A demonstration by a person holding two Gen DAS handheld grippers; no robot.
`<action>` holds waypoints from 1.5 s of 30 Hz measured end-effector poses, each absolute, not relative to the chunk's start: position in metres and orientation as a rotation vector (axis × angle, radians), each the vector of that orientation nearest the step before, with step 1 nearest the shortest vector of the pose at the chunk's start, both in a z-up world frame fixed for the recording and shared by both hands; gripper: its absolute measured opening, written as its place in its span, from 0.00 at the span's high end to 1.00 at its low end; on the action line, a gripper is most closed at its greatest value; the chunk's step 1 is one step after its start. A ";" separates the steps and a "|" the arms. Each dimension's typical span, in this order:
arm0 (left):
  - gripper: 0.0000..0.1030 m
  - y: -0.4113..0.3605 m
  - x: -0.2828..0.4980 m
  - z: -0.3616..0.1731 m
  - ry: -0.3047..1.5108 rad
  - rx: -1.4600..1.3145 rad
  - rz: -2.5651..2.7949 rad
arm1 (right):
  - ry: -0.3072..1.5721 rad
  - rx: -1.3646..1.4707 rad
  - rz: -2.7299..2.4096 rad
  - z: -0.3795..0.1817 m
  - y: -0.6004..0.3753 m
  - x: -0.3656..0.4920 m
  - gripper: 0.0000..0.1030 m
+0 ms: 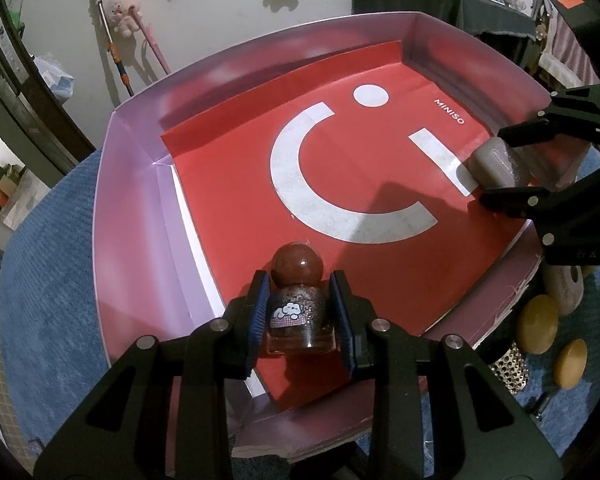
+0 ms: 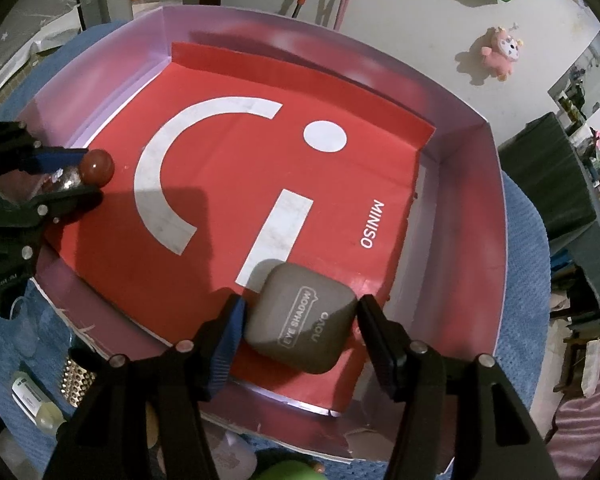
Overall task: Organize rigid objects
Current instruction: 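Carry the jar and eye shadow case into the tray and open both tools, then lift both tools out of the tray back over the table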
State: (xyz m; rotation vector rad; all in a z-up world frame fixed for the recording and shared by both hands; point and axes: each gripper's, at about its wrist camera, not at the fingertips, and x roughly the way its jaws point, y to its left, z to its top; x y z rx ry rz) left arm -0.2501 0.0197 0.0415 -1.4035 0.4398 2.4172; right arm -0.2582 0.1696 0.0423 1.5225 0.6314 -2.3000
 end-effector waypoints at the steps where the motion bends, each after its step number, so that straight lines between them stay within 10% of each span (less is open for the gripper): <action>1: 0.71 0.020 -0.250 0.042 0.436 -1.402 2.417 | 0.628 1.523 -2.300 0.042 0.170 -0.258 0.40; 14: 0.70 0.010 -0.245 0.054 0.314 -1.368 2.424 | 0.606 1.494 -2.303 0.047 0.167 -0.256 0.18; 20: 0.35 0.008 -0.233 0.074 0.291 -1.261 2.476 | 0.562 1.425 -2.359 0.064 0.171 -0.249 0.13; 45: 0.20 -0.024 -0.117 0.119 0.024 -0.902 2.760 | 0.399 0.973 -2.659 0.138 0.204 -0.110 0.00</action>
